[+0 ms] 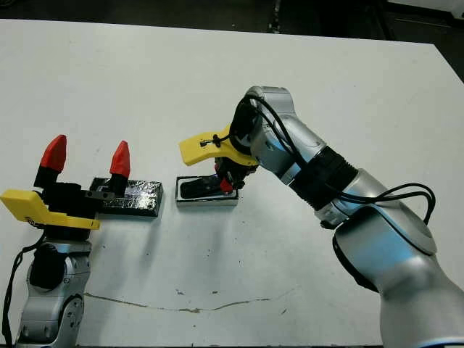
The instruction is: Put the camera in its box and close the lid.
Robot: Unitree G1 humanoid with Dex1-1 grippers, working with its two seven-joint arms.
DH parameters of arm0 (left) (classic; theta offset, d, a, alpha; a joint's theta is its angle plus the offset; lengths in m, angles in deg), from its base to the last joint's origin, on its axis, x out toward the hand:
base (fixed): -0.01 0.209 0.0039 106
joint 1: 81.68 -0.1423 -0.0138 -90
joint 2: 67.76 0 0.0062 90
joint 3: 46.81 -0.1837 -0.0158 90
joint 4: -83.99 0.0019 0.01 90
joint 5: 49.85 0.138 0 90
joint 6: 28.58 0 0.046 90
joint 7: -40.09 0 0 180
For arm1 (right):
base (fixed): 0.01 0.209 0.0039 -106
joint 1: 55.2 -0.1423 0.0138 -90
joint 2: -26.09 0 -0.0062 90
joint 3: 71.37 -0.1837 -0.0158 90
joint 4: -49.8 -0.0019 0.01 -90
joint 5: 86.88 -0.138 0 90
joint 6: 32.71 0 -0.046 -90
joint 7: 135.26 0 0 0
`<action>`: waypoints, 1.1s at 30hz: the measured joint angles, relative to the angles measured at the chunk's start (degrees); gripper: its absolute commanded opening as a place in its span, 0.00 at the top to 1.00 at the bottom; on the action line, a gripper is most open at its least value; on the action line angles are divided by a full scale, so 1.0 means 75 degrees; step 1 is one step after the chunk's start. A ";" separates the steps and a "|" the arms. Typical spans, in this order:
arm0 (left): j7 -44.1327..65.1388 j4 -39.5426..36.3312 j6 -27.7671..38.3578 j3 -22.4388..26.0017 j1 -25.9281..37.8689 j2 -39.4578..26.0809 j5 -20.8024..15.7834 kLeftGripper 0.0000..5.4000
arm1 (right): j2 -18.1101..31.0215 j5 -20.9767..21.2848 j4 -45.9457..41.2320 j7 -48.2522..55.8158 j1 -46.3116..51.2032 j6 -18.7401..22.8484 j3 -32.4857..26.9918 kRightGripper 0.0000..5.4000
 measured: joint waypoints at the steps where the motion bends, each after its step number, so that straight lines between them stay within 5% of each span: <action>1: 0.0000 0.0000 0.0000 -0.0002 0.0000 0.0001 0.0002 0.00 | 0.0008 -0.0171 0.0088 0.0018 -0.0027 -0.0536 -0.0025 0.53; 4: -0.0008 0.0001 0.0011 -0.0002 -0.0010 0.0002 0.0039 0.00 | 0.0002 -0.0448 0.0398 0.0106 -0.0024 -0.1545 -0.0086 0.44; 9: -0.0011 0.0007 0.0012 -0.0003 -0.0011 0.0001 0.0046 0.00 | -0.0102 -0.0555 0.0641 0.0178 -0.0050 -0.2255 -0.0236 0.30; 20: -0.0005 0.0036 0.0014 -0.0007 -0.0012 0.0001 0.0030 0.00 | -0.0062 -0.0719 0.0674 0.0228 -0.0252 -0.2109 -0.0958 0.01; 33: 0.0060 0.0160 0.0053 0.0004 -0.0008 -0.0002 -0.0100 0.00 | 0.0865 -0.1108 0.0288 -0.0225 -0.0357 -0.1400 -0.2554 0.01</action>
